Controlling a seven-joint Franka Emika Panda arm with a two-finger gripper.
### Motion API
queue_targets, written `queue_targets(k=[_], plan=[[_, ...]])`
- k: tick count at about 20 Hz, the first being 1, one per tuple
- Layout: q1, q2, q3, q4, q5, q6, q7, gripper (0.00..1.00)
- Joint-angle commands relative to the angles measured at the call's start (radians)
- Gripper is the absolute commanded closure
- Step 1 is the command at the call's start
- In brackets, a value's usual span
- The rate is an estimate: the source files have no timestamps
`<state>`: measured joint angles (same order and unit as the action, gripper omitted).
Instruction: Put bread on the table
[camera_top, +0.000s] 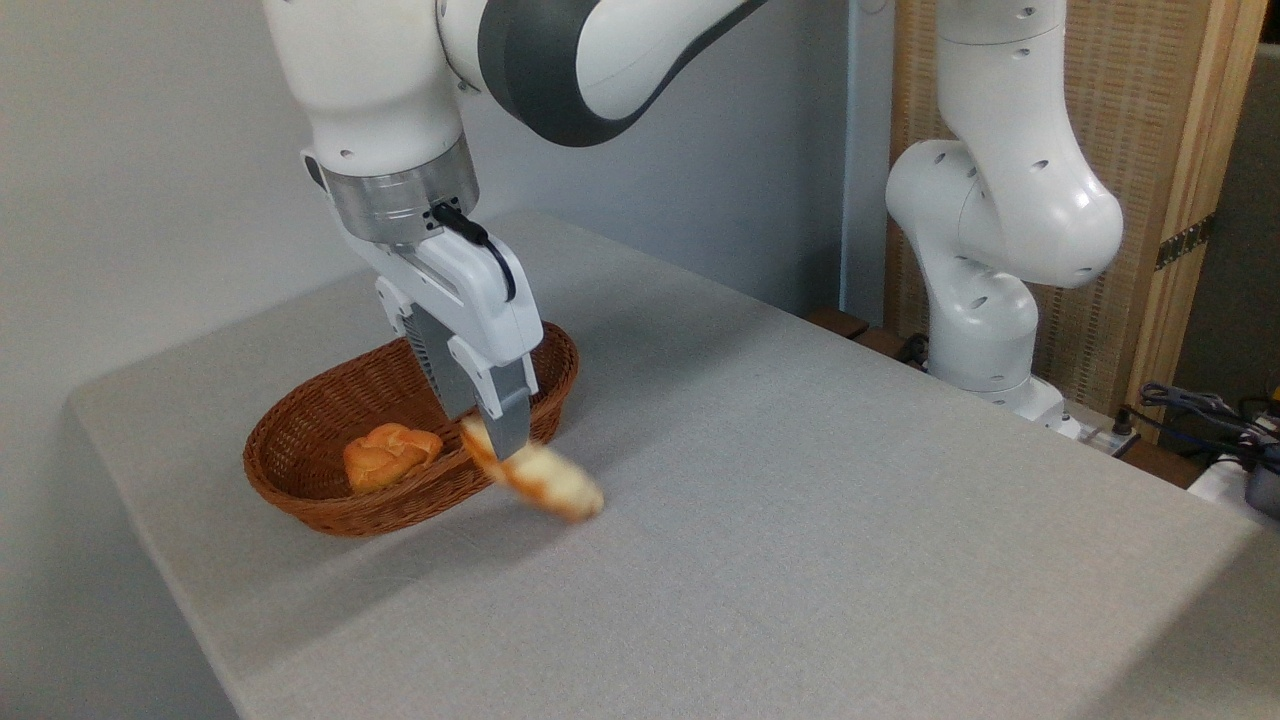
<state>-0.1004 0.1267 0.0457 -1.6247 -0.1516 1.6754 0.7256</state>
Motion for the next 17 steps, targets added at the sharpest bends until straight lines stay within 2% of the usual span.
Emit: queue_targets(k=[1, 6, 9, 12, 17], plan=[[-0.009, -0.007, 0.008, 0.002, 0.015, -0.02, 0.017, 0.0], [-0.01, -0.007, -0.001, 0.003, 0.018, 0.0, 0.017, 0.0], [-0.015, -0.009, -0.006, 0.008, 0.063, 0.059, 0.014, 0.0], [-0.016, -0.009, -0.007, 0.009, 0.067, 0.144, 0.003, 0.0], [-0.015, 0.002, -0.006, 0.009, 0.069, 0.152, 0.006, 0.0]])
